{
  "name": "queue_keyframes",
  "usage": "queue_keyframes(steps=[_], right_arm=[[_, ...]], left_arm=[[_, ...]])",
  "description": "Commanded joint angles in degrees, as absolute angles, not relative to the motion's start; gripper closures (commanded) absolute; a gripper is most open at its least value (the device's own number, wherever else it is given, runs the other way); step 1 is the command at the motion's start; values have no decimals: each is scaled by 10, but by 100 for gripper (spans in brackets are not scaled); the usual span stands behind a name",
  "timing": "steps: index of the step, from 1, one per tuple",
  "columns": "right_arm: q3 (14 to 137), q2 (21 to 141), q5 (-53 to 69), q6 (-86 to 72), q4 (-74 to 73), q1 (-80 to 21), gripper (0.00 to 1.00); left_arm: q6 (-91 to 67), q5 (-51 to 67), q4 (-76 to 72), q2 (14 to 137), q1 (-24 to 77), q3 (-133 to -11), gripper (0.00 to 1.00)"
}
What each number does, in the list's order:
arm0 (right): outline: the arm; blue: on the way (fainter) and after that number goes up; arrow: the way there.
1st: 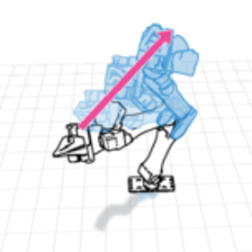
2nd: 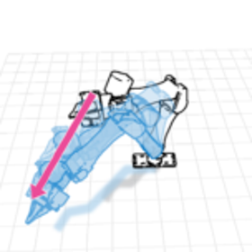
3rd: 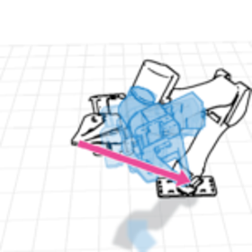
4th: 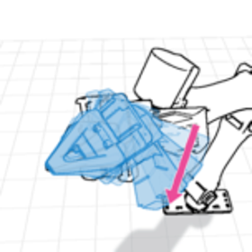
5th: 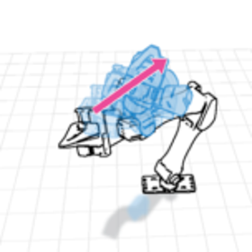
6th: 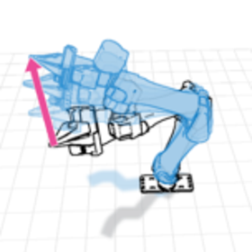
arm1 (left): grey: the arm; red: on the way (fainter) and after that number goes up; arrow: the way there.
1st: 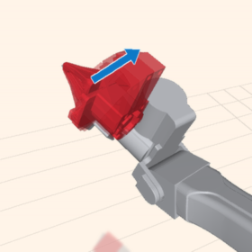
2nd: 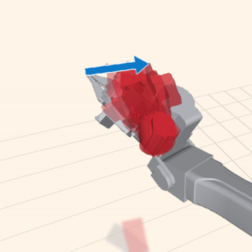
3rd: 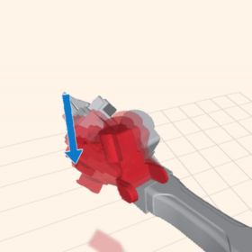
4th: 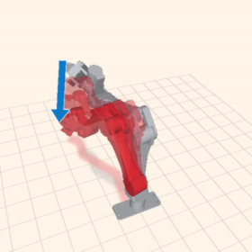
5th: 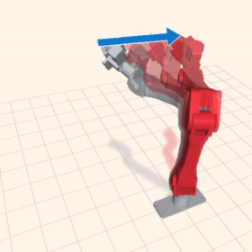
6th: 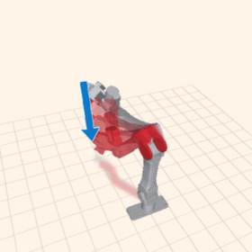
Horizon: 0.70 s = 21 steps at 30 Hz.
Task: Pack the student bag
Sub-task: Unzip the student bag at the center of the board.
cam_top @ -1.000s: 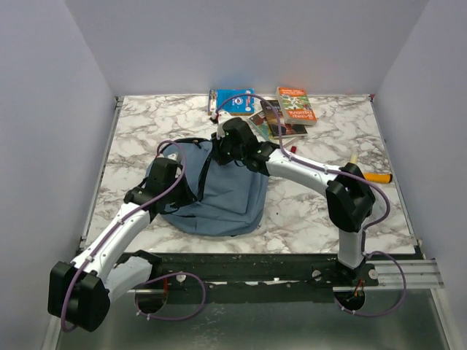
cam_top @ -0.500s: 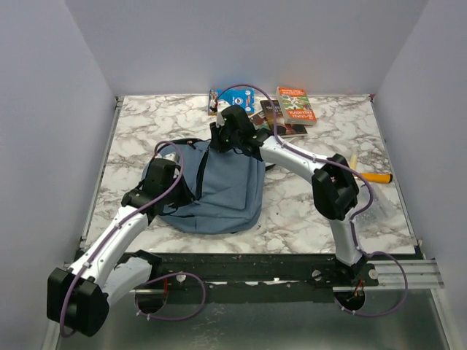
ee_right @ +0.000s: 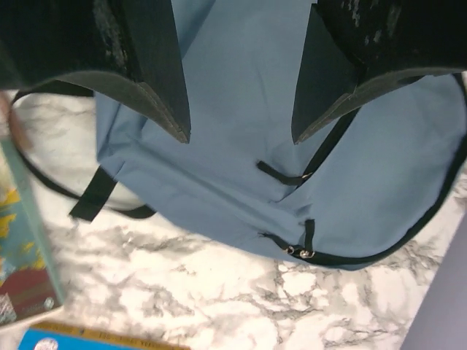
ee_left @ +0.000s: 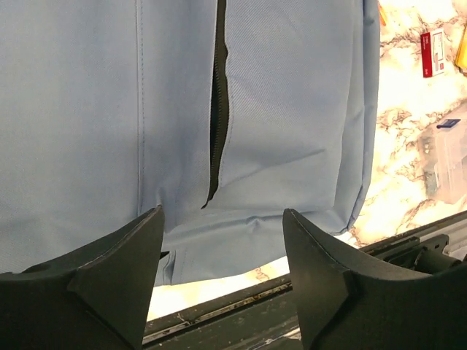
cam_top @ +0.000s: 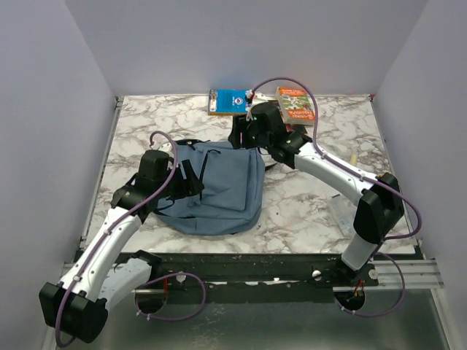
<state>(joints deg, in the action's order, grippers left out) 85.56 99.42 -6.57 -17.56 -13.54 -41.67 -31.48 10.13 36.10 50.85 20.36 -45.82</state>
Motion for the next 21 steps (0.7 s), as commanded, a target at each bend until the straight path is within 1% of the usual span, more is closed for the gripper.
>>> queue_keyframes(steps=[1,2,4,5,7,9,10,12,15,18,21], right_arm=[[807,990,-13,-333,-134,-429,38],[795,990,13,-367,-119,-439,38],[767,988,41,-411,-75,-458,38],[750,984,39,-426,-56,-467,38],[728,979,39,-452,-21,-479,38],[720,977,37,-465,-8,-493,37],[721,978,29,-471,-12,-497,37],[720,978,14,-480,-16,-509,37],[741,986,-52,-516,-53,-526,37],[808,1022,-137,-547,-158,-544,36],[856,1062,-159,-555,-209,-554,32]], left_arm=[[-295,106,368,555,199,-493,33],[-292,107,368,567,197,-498,35],[-284,101,367,587,192,-508,42],[-282,93,365,594,190,-509,48],[-273,91,362,608,178,-511,55],[-270,96,358,622,169,-506,59],[-269,102,354,629,164,-502,63],[-270,113,349,640,157,-495,68],[-269,139,341,660,154,-493,71],[-266,155,340,693,152,-498,73],[-267,194,338,730,145,-501,76]])
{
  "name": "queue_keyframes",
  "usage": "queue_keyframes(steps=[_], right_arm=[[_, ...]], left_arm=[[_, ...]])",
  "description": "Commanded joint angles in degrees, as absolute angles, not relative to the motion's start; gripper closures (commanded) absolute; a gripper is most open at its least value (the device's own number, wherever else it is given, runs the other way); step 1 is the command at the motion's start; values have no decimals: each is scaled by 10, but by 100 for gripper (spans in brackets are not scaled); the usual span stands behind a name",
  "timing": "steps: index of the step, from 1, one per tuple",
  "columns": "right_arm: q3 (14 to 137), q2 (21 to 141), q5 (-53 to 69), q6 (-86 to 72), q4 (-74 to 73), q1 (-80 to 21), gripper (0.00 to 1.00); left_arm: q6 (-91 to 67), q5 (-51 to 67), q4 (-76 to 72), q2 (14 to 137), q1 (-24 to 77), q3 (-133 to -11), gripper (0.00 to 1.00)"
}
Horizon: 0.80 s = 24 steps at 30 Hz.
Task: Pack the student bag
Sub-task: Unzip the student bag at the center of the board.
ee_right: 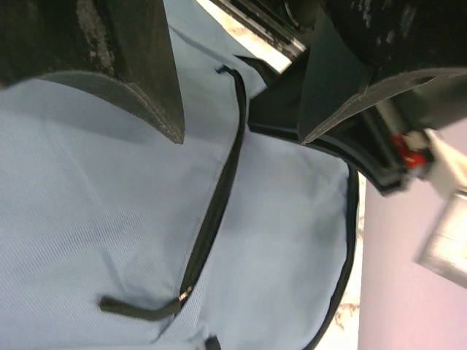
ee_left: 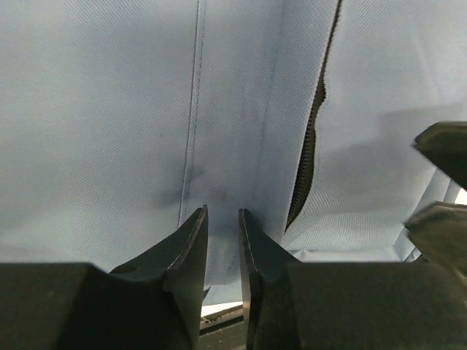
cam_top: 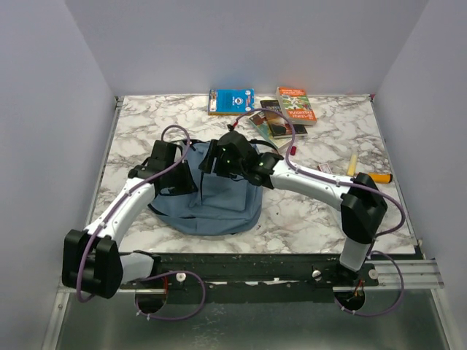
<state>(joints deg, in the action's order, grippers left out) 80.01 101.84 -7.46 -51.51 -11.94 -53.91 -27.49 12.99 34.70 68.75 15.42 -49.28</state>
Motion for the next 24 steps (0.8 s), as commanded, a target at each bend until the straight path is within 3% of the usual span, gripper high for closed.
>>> queue_keyframes(steps=[1,6,16,21,22,24], right_arm=[[861,1069,-163,-556,-210,-558,30],[901,1110,-199,-562,-250,-575,28],[975,1188,-275,-536,-324,-607,30],[909,1151,-317,-544,-292,-619,33],[880,1136,-297,-531,-264,-619,33],[839,1098,-257,-504,-199,-619,31]], left_arm=[[-268,206,334,740,142,-502,77],[-272,280,323,799,101,-500,86],[-287,337,299,824,87,-487,89],[-288,334,299,811,82,-488,91],[-288,333,300,806,80,-488,89],[-285,327,300,790,77,-490,74]])
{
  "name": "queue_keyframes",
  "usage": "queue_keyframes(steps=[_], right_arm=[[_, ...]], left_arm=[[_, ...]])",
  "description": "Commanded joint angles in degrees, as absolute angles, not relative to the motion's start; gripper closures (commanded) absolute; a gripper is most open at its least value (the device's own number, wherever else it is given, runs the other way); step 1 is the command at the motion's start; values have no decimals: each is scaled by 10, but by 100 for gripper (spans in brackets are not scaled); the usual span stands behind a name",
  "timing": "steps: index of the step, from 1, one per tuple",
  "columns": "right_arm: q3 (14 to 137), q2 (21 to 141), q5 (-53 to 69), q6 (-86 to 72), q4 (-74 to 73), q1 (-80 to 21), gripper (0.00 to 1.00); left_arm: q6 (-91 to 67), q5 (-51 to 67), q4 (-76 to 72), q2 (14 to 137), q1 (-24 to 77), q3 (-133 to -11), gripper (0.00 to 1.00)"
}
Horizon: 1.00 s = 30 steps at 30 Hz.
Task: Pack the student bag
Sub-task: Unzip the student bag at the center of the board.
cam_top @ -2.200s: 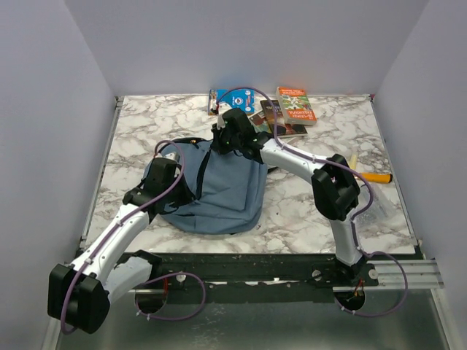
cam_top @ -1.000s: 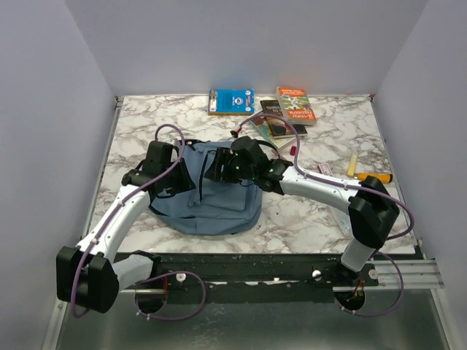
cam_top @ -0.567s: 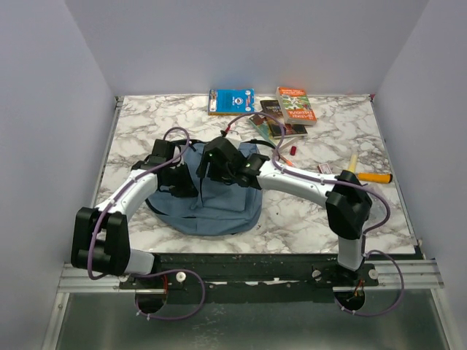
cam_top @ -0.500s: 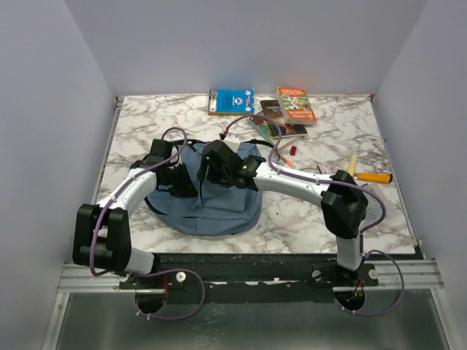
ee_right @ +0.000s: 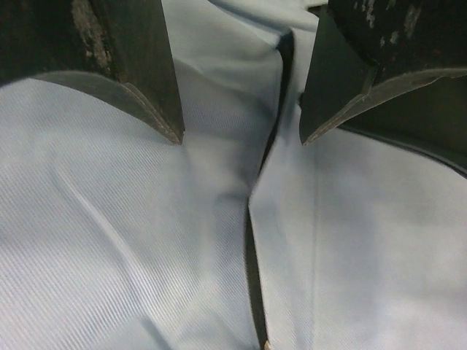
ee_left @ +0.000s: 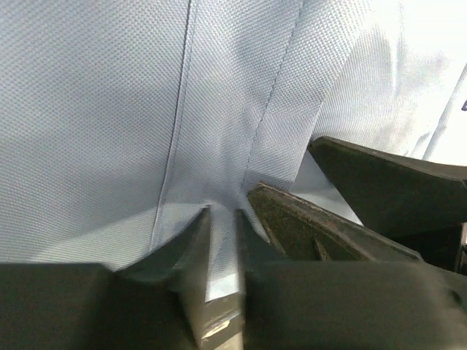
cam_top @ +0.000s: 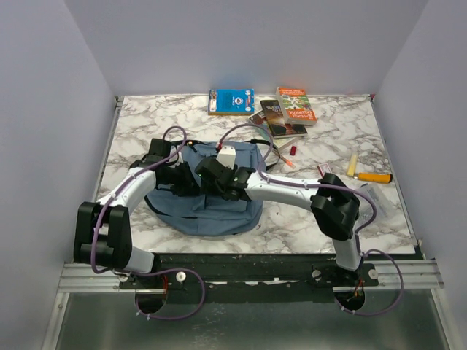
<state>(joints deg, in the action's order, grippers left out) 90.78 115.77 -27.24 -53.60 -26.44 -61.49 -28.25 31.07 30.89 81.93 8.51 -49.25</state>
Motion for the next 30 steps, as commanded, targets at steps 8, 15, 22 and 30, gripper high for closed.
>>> queue_keyframes(steps=[8,15,22,30], right_arm=[[763,995,-171,-496,-151,-575,22],[681,914,-196,-493,-96,-549,24],[693,921,-176,-462,-103,-546,26],[705,960,-125,-459,-95,-546,28]], left_arm=[[-281,325,274,732,85,-498,18],[-251,225,371,842,151,-641,11],[-228,174,386,893,156,-649,36],[-205,141,395,888,157,-651,71]])
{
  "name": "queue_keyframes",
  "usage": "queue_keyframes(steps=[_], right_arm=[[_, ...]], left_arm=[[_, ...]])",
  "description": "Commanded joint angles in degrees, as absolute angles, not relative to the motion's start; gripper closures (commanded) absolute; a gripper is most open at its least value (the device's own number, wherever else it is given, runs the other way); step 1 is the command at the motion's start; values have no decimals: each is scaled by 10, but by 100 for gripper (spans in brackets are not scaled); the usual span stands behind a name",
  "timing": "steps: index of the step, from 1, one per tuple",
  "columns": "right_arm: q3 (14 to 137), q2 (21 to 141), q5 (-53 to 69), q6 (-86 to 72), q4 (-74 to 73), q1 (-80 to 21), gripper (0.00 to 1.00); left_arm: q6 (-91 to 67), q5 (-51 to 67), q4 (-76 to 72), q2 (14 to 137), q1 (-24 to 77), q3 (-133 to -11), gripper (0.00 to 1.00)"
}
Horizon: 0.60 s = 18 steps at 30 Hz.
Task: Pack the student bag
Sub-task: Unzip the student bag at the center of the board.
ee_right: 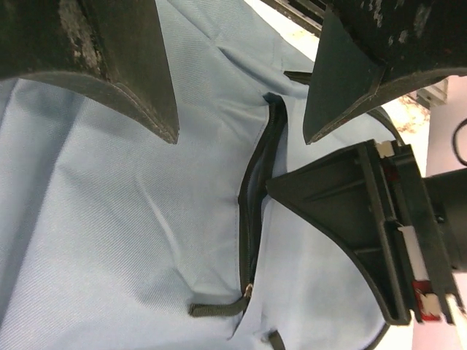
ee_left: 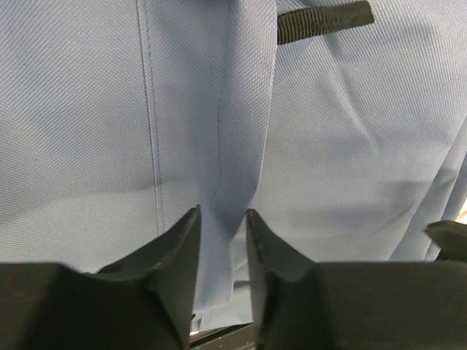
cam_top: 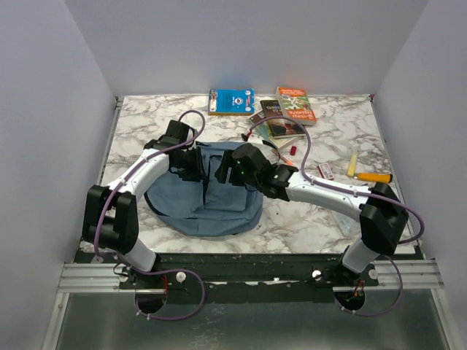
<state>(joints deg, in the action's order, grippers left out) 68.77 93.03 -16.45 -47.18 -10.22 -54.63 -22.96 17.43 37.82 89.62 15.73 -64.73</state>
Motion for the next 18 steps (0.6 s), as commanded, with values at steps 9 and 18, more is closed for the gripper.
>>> queue_keyframes(steps=[9,18], right_arm=[[758,1031,-92,-414,-138,-554,27],[760,1068,-153,-340,-115,-584,25]], left_arm=[[-195,157,387,861,157,-653,100],[-222,159,338,782,156,-606,100]])
